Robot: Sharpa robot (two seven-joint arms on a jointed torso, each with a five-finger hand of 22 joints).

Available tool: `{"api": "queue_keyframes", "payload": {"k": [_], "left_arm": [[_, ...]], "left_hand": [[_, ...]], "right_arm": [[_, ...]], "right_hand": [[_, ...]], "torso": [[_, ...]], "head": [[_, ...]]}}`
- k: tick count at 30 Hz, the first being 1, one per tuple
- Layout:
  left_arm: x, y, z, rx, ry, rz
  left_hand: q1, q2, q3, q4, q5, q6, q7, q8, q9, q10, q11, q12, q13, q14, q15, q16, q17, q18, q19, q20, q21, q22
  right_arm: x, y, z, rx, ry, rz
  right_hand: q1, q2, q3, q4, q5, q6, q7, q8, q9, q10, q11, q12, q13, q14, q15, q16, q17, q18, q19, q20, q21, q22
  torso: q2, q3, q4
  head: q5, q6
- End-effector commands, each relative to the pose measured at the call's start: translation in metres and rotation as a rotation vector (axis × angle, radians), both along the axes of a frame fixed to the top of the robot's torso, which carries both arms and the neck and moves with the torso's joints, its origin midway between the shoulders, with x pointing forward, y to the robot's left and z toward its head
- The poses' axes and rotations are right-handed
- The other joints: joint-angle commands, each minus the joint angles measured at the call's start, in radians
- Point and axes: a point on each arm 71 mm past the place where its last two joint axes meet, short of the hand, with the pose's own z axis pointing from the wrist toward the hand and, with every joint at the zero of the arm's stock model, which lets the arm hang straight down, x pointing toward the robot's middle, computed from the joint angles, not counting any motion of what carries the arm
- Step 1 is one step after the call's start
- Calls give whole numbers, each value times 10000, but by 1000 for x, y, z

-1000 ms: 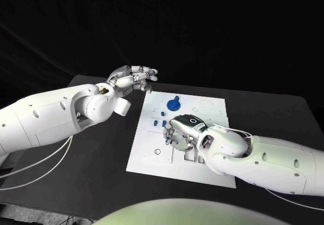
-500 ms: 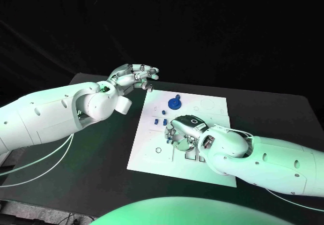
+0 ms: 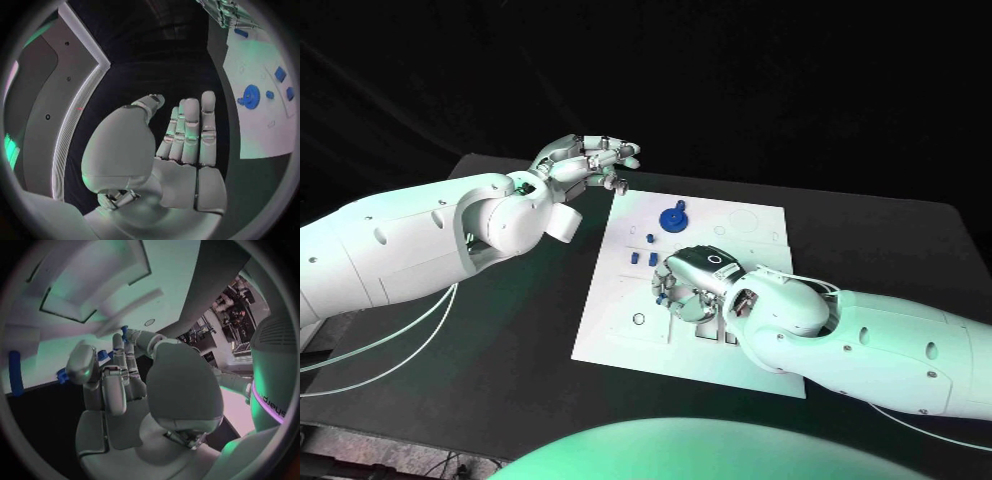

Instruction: Assemble the parts on the task board

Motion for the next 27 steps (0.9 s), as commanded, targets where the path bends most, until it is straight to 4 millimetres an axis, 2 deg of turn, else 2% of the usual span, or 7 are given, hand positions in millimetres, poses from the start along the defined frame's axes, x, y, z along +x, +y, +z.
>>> {"api": "queue_keyframes", "payload": {"k": [1, 13, 19, 22, 23, 27], "left_arm": [[-1, -2, 1, -1, -47, -93], [0, -1, 1, 66, -80, -119], [0, -1, 0, 104, -95, -110], [1, -1, 0, 119, -99, -90], [1, -1, 0, 122, -101, -85], [1, 0, 0, 129, -106, -67]], "left_hand": [[39, -59, 31, -3, 43, -44, -2, 50, 13, -41, 5, 19, -9, -57, -12, -52, -15, 101, 66, 1, -33, -15], [34, -48, 36, 0, 43, -60, 3, 62, 14, -60, 12, 20, -13, -74, -7, -56, -18, 100, 70, 6, -32, -17], [29, -25, 44, 7, 38, -56, 3, 78, 18, -67, 14, 25, -14, -76, -5, -54, -19, 101, 75, 8, -30, -19], [29, -25, 44, 7, 38, -56, 3, 78, 18, -67, 14, 25, -14, -76, -5, -54, -19, 101, 75, 8, -30, -19], [22, -19, 44, 12, 30, -55, 4, 87, 20, -71, 16, 28, -15, -76, -3, -51, -19, 101, 79, 9, -29, -20], [22, -19, 44, 12, 30, -55, 4, 87, 20, -71, 16, 28, -15, -76, -3, -51, -19, 101, 79, 9, -29, -20]], "right_arm": [[-2, 3, -2, -306, -53, 225], [-6, 9, -6, -453, -149, 446], [-5, 7, -7, -439, -194, 335], [-4, 5, -6, -321, -268, 243], [-4, 3, -5, -273, -279, 195], [-6, -3, -2, -135, -255, -10]], "right_hand": [[-56, 36, -5, -24, -9, -11, 20, 20, 20, 34, -54, -25, 8, 538, -54, 19, 215, -88, -42, 2, -35, -14], [-261, -57, -6, -22, -64, -210, 62, -103, 31, -121, 9, -167, -20, 509, -6, -23, 121, -60, -132, 36, -220, -93], [-563, -267, 117, -5, -53, -717, 267, -471, -96, -696, 217, -182, -159, 474, 165, -67, 24, -13, -266, 171, -551, -246], [-782, -457, 79, 22, -76, -882, 355, -612, -152, -1096, 320, -186, -248, 417, 256, -155, -167, 50, -407, 254, -904, -431], [-880, -532, -12, 35, -168, -982, 411, -691, -187, -1336, 378, -159, -304, 359, 306, -252, -365, 92, -511, 307, -1156, -566], [-1057, -549, -558, 124, -50, -1136, 486, -818, -274, -1688, 449, -105, -384, 295, 367, -370, -576, 145, -615, 387, -1478, -743]], "torso": [[-3, -5, 12], [-13, -12, 14], [-14, -6, -6], [-19, -12, -13], [-19, -9, -11], [-14, 6, 1]], "head": [[-4, -1], [-31, -15], [-49, -32], [-73, -10], [-83, 1], [-103, 25]]}}
